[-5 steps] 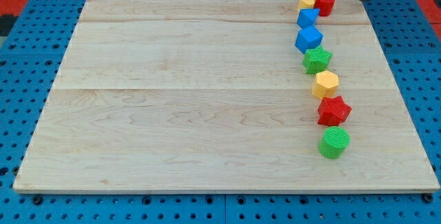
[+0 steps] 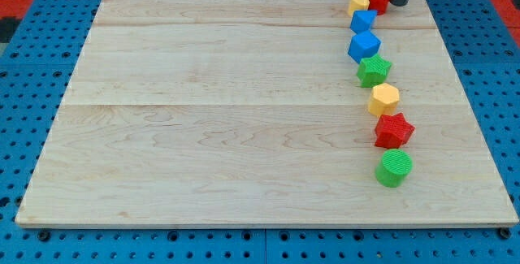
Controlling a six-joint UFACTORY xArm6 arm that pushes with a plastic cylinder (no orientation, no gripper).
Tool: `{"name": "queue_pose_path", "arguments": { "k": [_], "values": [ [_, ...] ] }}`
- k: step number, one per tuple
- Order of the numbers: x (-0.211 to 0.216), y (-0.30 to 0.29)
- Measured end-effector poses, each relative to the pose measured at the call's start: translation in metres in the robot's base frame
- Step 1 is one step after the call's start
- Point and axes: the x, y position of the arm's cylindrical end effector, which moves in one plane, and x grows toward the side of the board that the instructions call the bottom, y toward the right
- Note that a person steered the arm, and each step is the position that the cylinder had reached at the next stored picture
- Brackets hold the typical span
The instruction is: Push the red circle to the left of the yellow heart
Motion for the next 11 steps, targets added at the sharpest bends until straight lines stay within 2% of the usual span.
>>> {"name": "queue_pose_path", "arguments": {
  "k": [3,8,10,11],
  "values": [
    [-0.017,-0.053],
    [-0.021,-0.071],
    [-0.021,-0.103],
    [-0.021,-0.144]
  ]
}}
